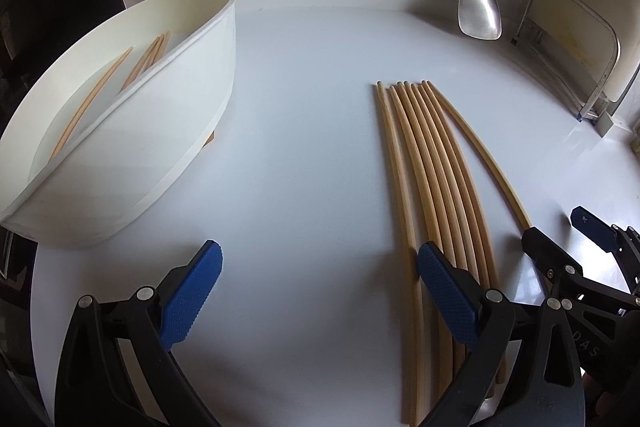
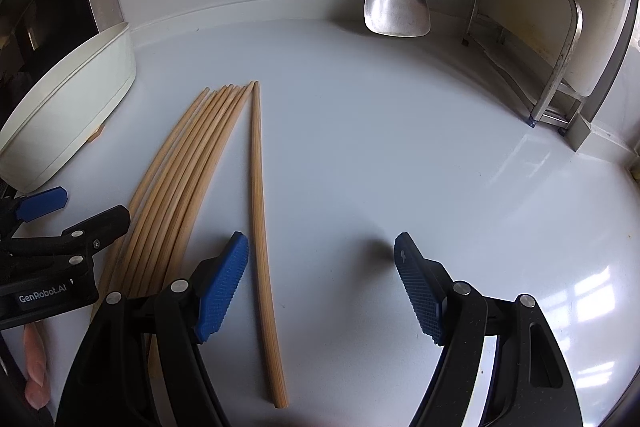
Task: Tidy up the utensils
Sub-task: 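Close the left tool on one chopstick while the right tool grasps another, then carry both held chopsticks over the white basin with both tools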
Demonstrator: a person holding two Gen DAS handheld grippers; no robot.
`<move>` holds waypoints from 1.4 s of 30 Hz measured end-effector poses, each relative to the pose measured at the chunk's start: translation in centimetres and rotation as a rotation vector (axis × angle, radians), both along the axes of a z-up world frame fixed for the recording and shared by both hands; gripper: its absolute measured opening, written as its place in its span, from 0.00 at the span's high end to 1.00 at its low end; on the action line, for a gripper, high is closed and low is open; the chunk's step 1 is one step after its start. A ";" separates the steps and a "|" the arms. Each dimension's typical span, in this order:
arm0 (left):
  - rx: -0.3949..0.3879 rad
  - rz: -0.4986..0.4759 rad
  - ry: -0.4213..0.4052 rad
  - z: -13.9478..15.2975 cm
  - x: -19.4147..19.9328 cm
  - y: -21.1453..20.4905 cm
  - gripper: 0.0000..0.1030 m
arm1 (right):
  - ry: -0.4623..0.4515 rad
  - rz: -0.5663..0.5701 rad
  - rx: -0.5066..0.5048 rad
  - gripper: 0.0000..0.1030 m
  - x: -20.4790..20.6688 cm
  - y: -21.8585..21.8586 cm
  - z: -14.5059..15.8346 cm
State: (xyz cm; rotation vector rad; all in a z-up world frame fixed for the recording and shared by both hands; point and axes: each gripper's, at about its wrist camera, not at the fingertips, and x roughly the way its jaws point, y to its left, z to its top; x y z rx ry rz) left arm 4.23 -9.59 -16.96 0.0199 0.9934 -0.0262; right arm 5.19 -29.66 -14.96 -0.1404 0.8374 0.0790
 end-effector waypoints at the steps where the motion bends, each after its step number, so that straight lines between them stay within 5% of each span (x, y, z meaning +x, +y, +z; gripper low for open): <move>1: 0.003 -0.001 -0.001 0.0 0.1 0.0 0.06 | -0.002 0.001 -0.003 0.30 0.0 0.1 0.0; 14: 0.024 0.014 0.023 -0.4 1.0 -0.3 0.07 | -0.005 0.071 -0.029 0.30 0.1 0.8 -0.1; 17: 0.012 -0.032 0.007 0.0 0.8 -0.9 0.29 | -0.013 0.093 -0.047 0.34 -0.2 1.2 -0.2; 20: 0.009 -0.070 0.006 0.3 0.7 -1.6 0.46 | -0.002 0.124 -0.016 0.52 -0.3 1.4 -0.2; 22: 0.006 -0.085 0.006 0.5 0.5 -1.8 0.58 | -0.008 0.130 -0.026 0.73 -0.5 1.6 -0.1; 26: -0.007 -0.115 0.015 0.6 0.2 -2.2 0.93 | -0.008 0.157 -0.054 0.84 -0.7 2.2 -0.2; 27: -0.006 -0.122 0.022 0.6 0.2 -2.3 0.93 | -0.004 0.164 -0.061 0.94 -0.7 2.3 -0.2; 34: -0.079 -0.127 0.104 1.2 0.5 -1.5 0.93 | 0.062 0.118 0.030 0.94 0.0 1.2 0.3; 42: -0.092 -0.144 0.065 6.2 -0.2 0.1 0.93 | 0.053 0.072 0.101 0.94 -1.0 1.2 4.1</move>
